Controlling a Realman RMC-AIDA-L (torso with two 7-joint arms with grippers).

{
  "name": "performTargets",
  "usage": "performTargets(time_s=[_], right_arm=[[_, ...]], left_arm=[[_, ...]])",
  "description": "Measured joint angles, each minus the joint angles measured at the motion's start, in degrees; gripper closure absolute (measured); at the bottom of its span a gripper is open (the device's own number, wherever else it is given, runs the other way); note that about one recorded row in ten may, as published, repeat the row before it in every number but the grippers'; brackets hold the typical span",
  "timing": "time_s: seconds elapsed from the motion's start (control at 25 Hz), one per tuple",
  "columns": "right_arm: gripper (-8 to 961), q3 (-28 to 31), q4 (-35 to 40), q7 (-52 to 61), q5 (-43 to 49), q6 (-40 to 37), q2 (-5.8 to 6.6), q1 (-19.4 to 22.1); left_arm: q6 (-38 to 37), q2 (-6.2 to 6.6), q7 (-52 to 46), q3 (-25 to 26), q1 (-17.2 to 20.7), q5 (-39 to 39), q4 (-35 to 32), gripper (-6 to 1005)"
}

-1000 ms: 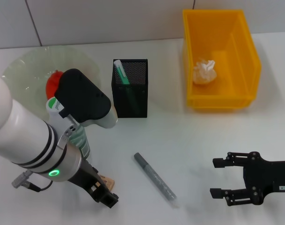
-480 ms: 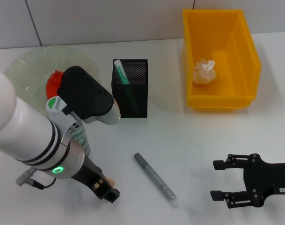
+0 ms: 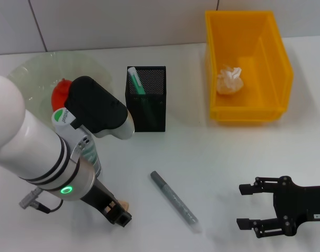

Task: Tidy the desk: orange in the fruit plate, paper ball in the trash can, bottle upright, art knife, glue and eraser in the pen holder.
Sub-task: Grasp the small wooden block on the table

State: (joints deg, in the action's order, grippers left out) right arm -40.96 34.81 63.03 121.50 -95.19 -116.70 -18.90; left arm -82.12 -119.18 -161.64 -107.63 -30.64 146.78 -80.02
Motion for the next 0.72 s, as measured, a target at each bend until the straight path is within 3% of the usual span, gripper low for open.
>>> performTargets(time_s=[0.48, 0.72], right_arm=[[167, 0.0, 0.0, 0.0, 0.0, 0.0, -0.01, -0.2], [167, 0.0, 0.0, 0.0, 0.0, 0.0, -0.08, -0.2]], left_arm=[[-0.1, 0.00, -0.4, -2.4, -0.8, 1.4, 0.2, 402], [-0.4, 0.00, -0.2, -2.1, -1.2, 1.3, 0.1, 531]])
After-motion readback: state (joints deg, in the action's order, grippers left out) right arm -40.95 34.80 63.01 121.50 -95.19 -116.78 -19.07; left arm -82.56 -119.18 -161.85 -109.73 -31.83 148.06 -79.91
